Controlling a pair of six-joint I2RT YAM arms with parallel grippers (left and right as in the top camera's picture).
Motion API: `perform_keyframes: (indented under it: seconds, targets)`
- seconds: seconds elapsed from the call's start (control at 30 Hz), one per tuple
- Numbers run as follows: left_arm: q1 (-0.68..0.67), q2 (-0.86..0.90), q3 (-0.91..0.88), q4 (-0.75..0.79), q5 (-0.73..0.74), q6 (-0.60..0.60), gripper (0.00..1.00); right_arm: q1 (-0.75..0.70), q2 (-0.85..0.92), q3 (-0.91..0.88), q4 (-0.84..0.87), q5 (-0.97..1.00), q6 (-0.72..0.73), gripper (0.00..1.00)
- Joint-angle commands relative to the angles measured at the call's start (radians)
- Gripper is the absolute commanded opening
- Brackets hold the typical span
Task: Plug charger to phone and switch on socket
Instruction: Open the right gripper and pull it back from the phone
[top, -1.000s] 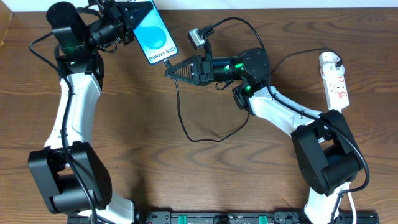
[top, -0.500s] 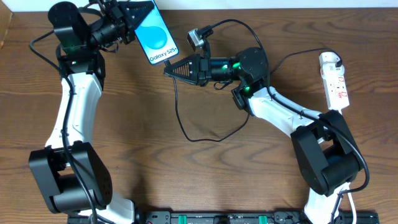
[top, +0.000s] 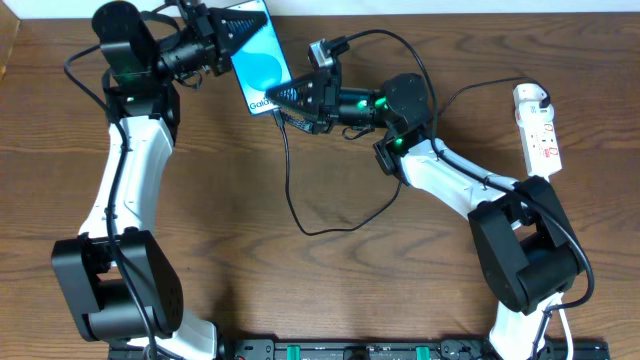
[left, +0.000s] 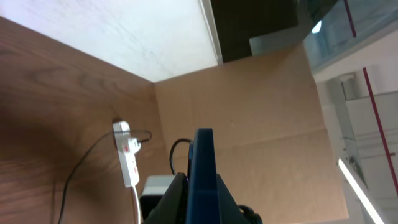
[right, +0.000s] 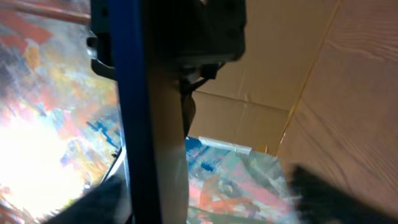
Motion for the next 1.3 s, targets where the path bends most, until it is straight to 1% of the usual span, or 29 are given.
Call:
perform_keyframes:
  seconds: [0.0, 0.1, 0.23, 0.33, 0.43, 0.63, 0.67, 0.77, 0.87, 1.0, 1.1, 1.27]
  targets:
    - [0.031, -0.011, 0.020, 0.008, 0.036, 0.014, 0.07, -0.005, 0.000, 0.009, 0.048, 0.011, 0.003, 0.99]
    - [0.061, -0.011, 0.020, 0.008, 0.038, 0.014, 0.07, -0.006, 0.000, 0.009, 0.144, 0.000, 0.043, 0.99]
    - [0.102, -0.011, 0.020, 0.002, 0.063, 0.013, 0.07, -0.021, 0.000, 0.009, 0.242, -0.016, 0.042, 0.99]
    - [0.127, -0.011, 0.020, 0.001, 0.099, 0.013, 0.07, -0.049, 0.000, 0.009, 0.221, -0.063, 0.020, 0.99]
    - [0.143, -0.011, 0.020, 0.001, 0.119, 0.013, 0.07, -0.086, 0.000, 0.009, 0.140, -0.118, -0.027, 0.99]
    - [0.147, -0.011, 0.020, 0.002, 0.126, 0.013, 0.07, -0.159, 0.000, 0.008, -0.189, -0.186, -0.166, 0.99]
    - [0.147, -0.011, 0.020, 0.001, 0.126, 0.013, 0.07, -0.172, 0.000, 0.008, -0.272, -0.190, -0.201, 0.98]
    - [0.147, -0.011, 0.020, 0.001, 0.126, 0.013, 0.07, -0.197, 0.000, 0.007, -0.499, -0.191, -0.289, 0.90]
    - [0.147, -0.011, 0.020, 0.001, 0.127, 0.013, 0.07, -0.204, 0.000, 0.007, -0.693, -0.174, -0.382, 0.89]
    - [0.147, -0.011, 0.020, 0.002, 0.134, 0.014, 0.08, -0.204, -0.009, 0.007, -0.961, -0.092, -0.537, 0.90]
    - [0.147, -0.011, 0.020, 0.002, 0.145, 0.014, 0.08, -0.207, -0.039, 0.007, -1.162, 0.010, -0.668, 0.90]
    - [0.147, -0.011, 0.020, 0.001, 0.145, 0.018, 0.07, -0.220, -0.141, 0.007, -1.445, 0.189, -0.838, 0.90]
